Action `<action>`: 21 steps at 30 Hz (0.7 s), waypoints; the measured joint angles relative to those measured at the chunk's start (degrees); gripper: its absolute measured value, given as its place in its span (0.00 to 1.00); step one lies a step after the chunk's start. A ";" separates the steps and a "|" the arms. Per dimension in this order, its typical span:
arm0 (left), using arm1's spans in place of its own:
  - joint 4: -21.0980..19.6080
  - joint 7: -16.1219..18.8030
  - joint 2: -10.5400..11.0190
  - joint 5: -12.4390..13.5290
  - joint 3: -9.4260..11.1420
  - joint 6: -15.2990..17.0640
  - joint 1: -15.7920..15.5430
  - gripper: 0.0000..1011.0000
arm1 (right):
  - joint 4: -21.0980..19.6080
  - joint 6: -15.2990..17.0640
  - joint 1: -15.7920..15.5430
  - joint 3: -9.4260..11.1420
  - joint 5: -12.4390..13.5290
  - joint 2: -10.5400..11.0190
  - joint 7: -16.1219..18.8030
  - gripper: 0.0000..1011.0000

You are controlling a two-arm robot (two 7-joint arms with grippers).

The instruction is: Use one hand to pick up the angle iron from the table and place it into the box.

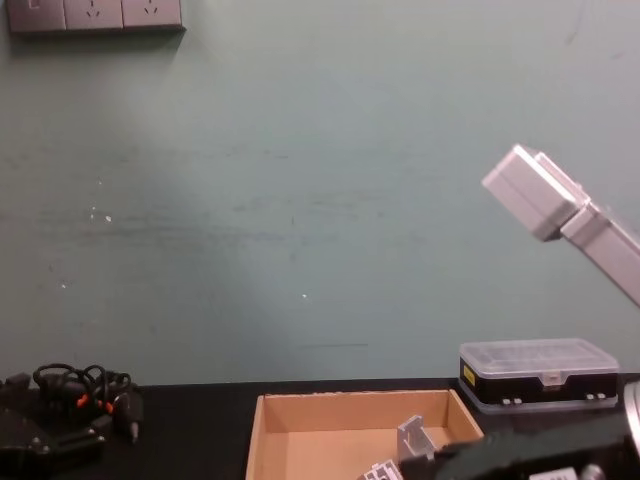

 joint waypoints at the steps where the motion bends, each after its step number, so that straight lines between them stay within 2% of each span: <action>1: 0.00 0.00 0.00 0.00 0.00 0.00 0.00 1.00 | -0.02 -0.10 0.01 -0.28 -0.01 0.19 0.15 0.99; 5: 0.00 0.00 0.00 0.00 0.00 0.00 0.00 1.00 | 0.10 -0.94 0.19 -1.82 -0.22 0.90 0.91 0.99; 8: 0.00 0.00 0.00 0.00 0.00 0.00 0.00 1.00 | 0.48 -2.25 0.42 -3.75 -1.25 1.54 1.20 0.99; 21: 0.00 0.00 0.00 0.00 0.00 0.00 0.00 1.00 | 5.36 -6.90 1.65 -6.81 -2.20 1.26 0.70 0.99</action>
